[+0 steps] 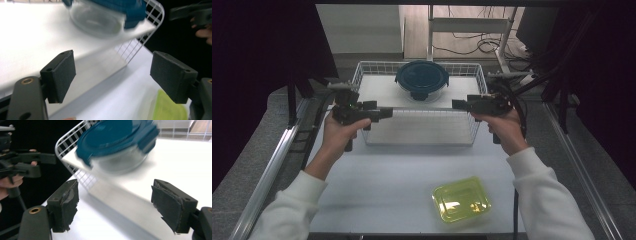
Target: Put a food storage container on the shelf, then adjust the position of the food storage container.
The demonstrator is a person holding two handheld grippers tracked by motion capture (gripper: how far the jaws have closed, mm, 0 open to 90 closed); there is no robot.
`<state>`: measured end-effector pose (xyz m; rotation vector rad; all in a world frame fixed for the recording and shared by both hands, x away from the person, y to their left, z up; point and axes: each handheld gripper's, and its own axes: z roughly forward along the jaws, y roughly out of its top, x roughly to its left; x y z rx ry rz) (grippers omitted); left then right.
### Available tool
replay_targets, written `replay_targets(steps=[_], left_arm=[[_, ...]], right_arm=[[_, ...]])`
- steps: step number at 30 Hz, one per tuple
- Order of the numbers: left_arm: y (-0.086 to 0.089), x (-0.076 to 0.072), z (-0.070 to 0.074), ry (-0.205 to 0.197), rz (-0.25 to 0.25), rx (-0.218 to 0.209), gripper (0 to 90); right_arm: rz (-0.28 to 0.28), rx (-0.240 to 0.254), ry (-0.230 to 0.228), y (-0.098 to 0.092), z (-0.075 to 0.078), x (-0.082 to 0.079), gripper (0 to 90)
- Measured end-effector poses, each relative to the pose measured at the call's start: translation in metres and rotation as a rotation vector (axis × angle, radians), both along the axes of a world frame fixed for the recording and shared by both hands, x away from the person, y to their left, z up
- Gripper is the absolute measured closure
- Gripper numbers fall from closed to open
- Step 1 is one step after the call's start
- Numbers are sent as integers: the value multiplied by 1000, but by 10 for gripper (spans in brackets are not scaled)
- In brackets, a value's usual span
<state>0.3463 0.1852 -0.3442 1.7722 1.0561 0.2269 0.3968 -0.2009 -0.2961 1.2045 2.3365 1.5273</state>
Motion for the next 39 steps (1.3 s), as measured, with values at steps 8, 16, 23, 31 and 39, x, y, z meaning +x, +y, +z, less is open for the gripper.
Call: replay_targets(steps=[8,16,23,31,39], left_arm=[[-4,-50,-51,29,-26,42,214],[-18,-73,-91,93,-53,121,215],[-30,-76,-107,109,-55,147,227],[-28,-88,-119,93,-46,201,236],[-27,-81,-122,94,-31,200,229]], right_arm=[[50,-125,-97,-24,-33,-75,256],[51,-183,-56,-42,-72,-106,266],[80,-185,1,-49,-98,-115,267],[71,-216,53,-49,-126,-121,286],[66,-216,44,-53,-128,-124,350]])
